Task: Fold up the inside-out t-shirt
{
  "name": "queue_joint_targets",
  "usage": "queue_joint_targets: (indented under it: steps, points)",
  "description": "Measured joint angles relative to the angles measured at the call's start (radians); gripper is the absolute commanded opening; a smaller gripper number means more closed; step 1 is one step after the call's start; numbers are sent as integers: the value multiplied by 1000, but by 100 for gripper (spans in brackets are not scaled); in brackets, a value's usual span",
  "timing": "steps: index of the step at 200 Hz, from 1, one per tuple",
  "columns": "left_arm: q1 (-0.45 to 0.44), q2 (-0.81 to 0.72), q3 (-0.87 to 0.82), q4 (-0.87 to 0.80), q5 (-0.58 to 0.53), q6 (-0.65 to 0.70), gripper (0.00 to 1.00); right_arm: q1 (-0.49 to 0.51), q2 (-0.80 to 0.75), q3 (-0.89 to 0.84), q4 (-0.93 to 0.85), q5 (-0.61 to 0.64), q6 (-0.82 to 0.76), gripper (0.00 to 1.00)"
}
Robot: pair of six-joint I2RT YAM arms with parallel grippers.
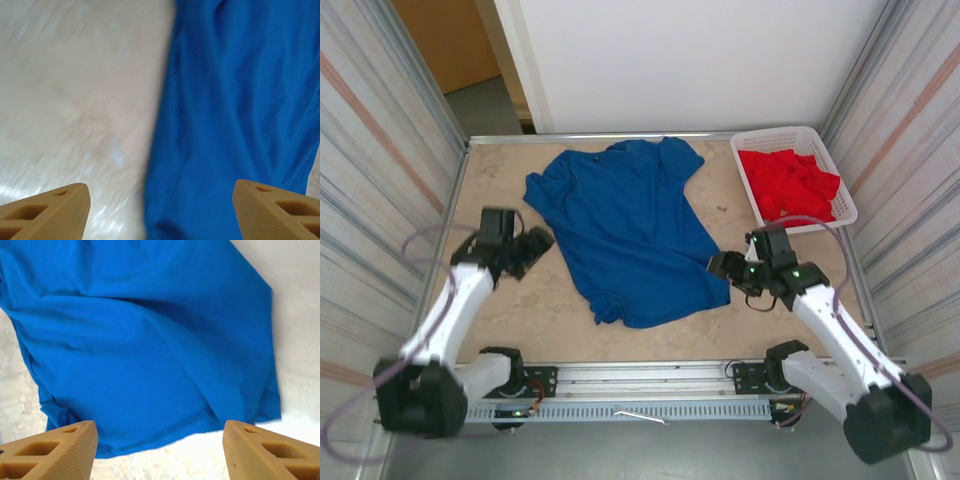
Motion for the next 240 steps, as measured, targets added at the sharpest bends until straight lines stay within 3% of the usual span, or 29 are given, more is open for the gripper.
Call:
queue_joint_targets:
  steps: [50, 72, 96, 150, 220, 240]
  points:
    - [-1, 596, 637, 32, -62, 196, 72, -42, 349, 90, 153, -67, -107, 50]
    - [-2, 829, 923, -37, -131, 268, 72, -43, 459, 106, 211, -100, -111, 48]
    - [-2, 1014, 1126, -131, -238, 315, 74, -39, 522, 108, 256, -113, -114, 46]
    - [45, 1165, 1201, -270, -355, 339, 74, -36, 557, 93, 323, -117, -113, 45]
    - [98, 1242, 1279, -298, -375, 338, 71, -39, 557, 53, 345, -117, -107, 44]
    - [97, 1285, 1330, -304, -372, 338, 64, -39, 557, 53, 346, -116, -105, 43]
